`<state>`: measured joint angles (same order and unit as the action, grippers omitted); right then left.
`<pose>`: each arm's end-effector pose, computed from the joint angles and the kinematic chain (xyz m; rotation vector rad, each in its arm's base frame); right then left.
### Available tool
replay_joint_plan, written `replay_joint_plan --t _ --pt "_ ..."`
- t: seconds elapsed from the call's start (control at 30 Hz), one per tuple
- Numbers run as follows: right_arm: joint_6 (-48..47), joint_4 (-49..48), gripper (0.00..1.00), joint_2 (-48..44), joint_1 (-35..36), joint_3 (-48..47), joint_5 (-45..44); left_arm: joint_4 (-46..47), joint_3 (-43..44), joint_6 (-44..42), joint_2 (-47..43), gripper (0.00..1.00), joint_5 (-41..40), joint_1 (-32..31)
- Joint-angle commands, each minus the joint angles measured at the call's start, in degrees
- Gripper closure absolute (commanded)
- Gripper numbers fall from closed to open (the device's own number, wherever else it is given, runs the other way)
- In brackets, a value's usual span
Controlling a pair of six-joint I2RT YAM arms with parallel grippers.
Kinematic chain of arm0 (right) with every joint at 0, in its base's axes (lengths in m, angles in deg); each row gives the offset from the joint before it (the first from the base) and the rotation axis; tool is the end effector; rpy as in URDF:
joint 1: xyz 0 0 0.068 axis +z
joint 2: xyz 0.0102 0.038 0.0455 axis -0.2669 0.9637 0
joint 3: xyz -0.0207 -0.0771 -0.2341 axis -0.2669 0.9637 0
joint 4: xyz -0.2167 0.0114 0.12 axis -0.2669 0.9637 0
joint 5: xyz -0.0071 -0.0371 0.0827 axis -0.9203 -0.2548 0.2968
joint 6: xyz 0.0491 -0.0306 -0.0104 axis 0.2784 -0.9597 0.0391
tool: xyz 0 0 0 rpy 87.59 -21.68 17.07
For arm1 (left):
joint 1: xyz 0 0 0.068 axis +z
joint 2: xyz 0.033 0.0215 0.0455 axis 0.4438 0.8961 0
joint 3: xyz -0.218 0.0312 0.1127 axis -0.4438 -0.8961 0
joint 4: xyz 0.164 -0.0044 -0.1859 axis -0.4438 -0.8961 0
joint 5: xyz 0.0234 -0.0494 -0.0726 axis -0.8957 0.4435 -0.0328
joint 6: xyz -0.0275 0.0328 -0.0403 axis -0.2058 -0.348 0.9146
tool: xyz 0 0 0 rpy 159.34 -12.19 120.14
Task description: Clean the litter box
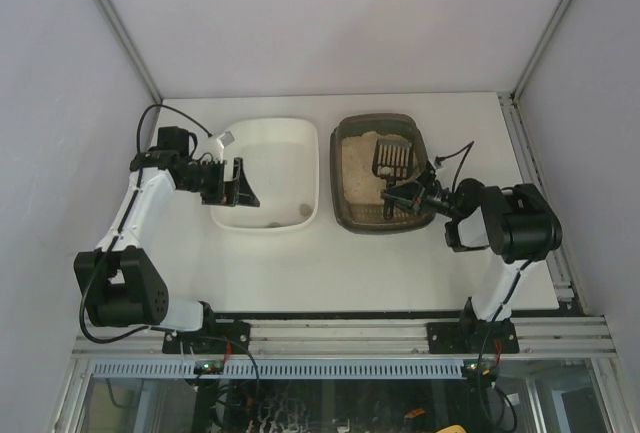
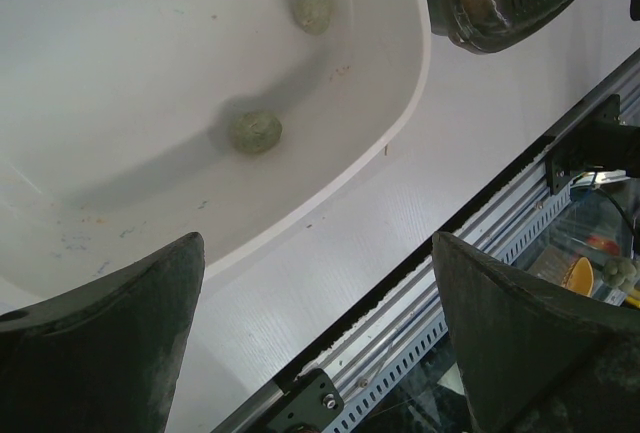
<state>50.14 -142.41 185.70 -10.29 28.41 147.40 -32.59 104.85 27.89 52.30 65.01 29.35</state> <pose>0.2777 0.0622 0.1294 0.4047 1.9646 1.9686 0.2599 -0.0144 0.2547 0.3021 2.5436 -0.9080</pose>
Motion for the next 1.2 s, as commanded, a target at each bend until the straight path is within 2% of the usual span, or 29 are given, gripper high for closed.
replay_joint_plan --t 0.0,0.1,0.27,0.4,0.57,0.73,0.83,0.97,1.0,1.03,1.17 --pt "1.20 -5.25 1.00 -0.25 2.34 3.33 -0.89 -0.56 -1.34 -1.64 -1.08 0.01 1.93 -0.21" --pt "4.54 -5.80 1.00 -0.01 5.33 2.44 -1.32 -0.41 -1.24 -1.42 -0.76 0.01 1.86 -0.22" --pt "16.04 -5.96 1.00 -0.92 3.62 -3.15 -4.92 -0.64 -1.10 -1.20 0.00 0.01 1.90 -0.42" --pt "18.90 -5.93 1.00 -2.56 3.98 -5.35 -5.24 -0.75 -1.42 -1.51 -0.61 0.01 1.49 -0.32" --pt "15.39 -5.91 1.00 -2.70 5.38 -4.40 -2.00 -0.58 -1.48 -1.64 -0.37 0.01 1.56 -0.35" --pt "6.29 -2.87 1.00 -5.31 7.71 -4.18 2.50 -0.60 -1.40 -1.62 0.40 0.01 2.00 -0.38" --pt "-4.48 11.04 1.00 -10.55 7.24 -4.64 3.09 -0.61 -1.32 -1.65 0.67 0.01 2.10 -0.38" --pt "-32.49 50.12 1.00 -21.01 7.73 -10.89 0.49 -0.65 -1.53 -1.62 0.75 0.01 1.15 -0.37" --pt "-38.06 56.59 1.00 -23.25 7.95 -12.25 -1.00 -0.69 -1.60 -1.66 0.81 0.01 1.01 -0.37" --pt "-41.28 59.00 1.00 -24.78 7.88 -12.62 -1.45 -0.70 -1.71 -1.65 0.95 0.01 0.95 -0.38" --pt "-41.58 59.86 1.00 -26.90 6.21 -12.69 -0.21 -0.74 -1.55 -1.69 1.41 0.01 1.16 -0.45"
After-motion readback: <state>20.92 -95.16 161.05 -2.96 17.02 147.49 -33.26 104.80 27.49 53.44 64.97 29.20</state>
